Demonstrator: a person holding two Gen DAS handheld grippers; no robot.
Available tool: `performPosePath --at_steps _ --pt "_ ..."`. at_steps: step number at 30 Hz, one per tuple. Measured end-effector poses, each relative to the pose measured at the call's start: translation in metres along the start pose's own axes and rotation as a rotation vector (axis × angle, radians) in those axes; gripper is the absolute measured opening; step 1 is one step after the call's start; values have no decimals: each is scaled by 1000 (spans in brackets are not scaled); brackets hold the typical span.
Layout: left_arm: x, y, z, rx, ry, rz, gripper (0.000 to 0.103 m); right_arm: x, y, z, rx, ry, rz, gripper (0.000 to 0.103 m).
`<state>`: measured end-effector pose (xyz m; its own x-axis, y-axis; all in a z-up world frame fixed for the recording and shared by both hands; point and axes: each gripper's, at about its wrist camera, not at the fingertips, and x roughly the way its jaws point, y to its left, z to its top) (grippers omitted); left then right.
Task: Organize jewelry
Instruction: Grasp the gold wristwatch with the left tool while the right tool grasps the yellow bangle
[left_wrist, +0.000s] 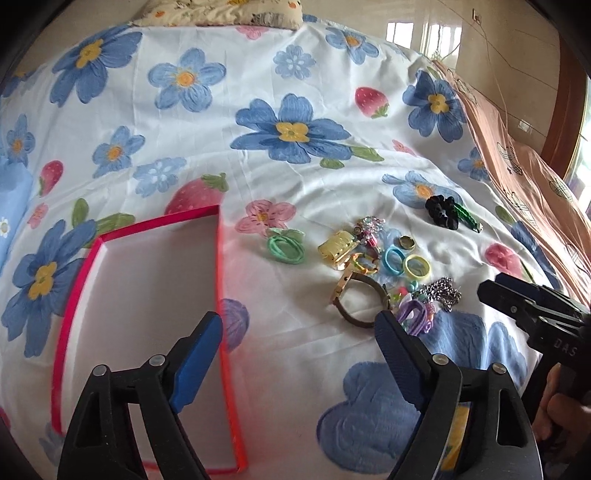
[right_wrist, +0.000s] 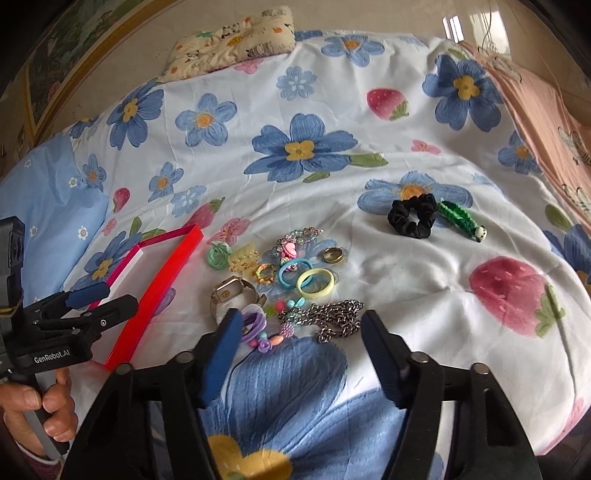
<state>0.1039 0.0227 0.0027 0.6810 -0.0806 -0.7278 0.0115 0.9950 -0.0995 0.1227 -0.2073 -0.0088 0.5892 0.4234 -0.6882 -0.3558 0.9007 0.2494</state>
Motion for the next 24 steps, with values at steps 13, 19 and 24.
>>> performPosePath --at_steps 13,19,24 --pt "91 -8 40 41 141 -62 63 58 -21 28 57 115 4 30" --pt "123 -15 45 51 187 -79 47 82 -25 31 58 162 -21 29" --pt "135 -18 45 57 206 -110 16 97 -27 28 58 194 -22 12"
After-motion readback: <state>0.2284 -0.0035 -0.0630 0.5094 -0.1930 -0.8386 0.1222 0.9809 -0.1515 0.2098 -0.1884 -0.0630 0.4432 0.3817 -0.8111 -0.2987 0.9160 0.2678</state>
